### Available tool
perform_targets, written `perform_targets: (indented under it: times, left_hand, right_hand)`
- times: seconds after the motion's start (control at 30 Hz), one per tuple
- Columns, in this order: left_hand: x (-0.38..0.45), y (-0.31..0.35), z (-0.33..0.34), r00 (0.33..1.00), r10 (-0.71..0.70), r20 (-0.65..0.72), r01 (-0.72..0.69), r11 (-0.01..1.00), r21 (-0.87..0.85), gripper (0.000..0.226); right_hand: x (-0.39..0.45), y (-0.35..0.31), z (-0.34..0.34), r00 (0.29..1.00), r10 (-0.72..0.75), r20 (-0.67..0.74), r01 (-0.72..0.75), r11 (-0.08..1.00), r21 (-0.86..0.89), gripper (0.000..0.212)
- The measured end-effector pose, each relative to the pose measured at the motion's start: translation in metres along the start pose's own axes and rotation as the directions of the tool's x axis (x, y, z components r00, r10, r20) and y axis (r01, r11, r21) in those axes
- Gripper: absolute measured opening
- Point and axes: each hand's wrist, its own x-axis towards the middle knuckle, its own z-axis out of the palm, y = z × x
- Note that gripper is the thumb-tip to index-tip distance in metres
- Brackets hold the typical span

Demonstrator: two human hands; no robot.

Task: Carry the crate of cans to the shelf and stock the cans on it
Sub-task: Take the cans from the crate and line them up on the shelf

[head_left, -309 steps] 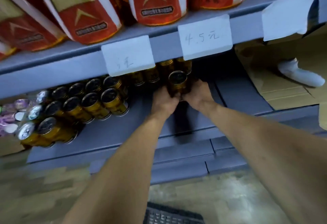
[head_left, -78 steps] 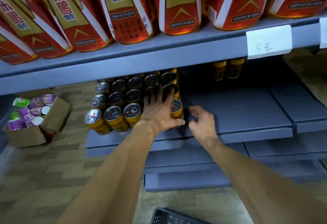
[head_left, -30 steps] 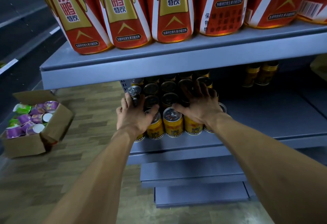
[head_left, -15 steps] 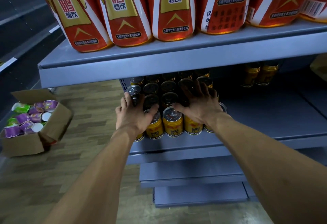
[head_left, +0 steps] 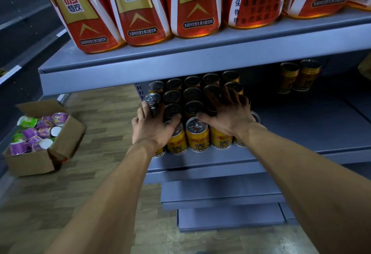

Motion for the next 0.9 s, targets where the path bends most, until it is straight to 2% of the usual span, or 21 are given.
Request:
perform_targets:
  times: [0.1, 0.17, 0.27, 0.33, 0.4, 0.8, 0.83, 0.9]
  left_hand:
    - [0.001, -0.001, 0.001, 1.000, 0.004, -0.008, -0.004, 1.000, 0.010, 0.072]
    - [0.000, -0.003, 0.002, 1.000, -0.005, -0.008, 0.005, 1.000, 0.011, 0.073]
    - [0.001, -0.001, 0.002, 1.000, -0.006, -0.011, 0.006, 1.000, 0.008, 0.076]
    - [0.000, 0.002, 0.001, 1.000, -0.005, 0.000, 0.005, 1.000, 0.021, 0.078]
    - [-0.002, 0.003, 0.000, 1.000, -0.008, 0.006, 0.008, 1.000, 0.019, 0.078]
    - [-0.004, -0.002, -0.001, 1.000, -0.008, -0.011, 0.008, 1.000, 0.011, 0.080]
    - [-0.004, -0.001, -0.001, 1.000, -0.007, -0.014, 0.007, 1.000, 0.010, 0.079]
    - [-0.003, -0.001, -0.002, 1.000, -0.002, -0.006, 0.002, 1.000, 0.001, 0.078]
  right_hand:
    - [0.000, 0.001, 0.001, 1.000, -0.002, -0.030, 0.003, 0.999, 0.043, 0.090]
    - [-0.004, -0.005, -0.003, 0.988, -0.047, -0.150, 0.062, 0.993, 0.099, 0.083]
    - [-0.016, -0.023, -0.010, 0.914, -0.283, -0.291, 0.333, 0.932, 0.140, 0.055]
    - [-0.026, -0.035, -0.005, 0.841, -0.471, -0.266, 0.513, 0.851, 0.112, 0.046]
    - [-0.033, -0.039, 0.005, 0.820, -0.541, -0.189, 0.563, 0.822, 0.088, 0.048]
    - [-0.036, -0.044, 0.012, 0.849, -0.488, -0.205, 0.515, 0.850, 0.110, 0.051]
    - [-0.036, -0.043, 0.008, 0.856, -0.455, -0.245, 0.494, 0.859, 0.134, 0.050]
    - [-0.035, -0.033, 0.001, 0.888, -0.298, -0.349, 0.381, 0.903, 0.197, 0.047]
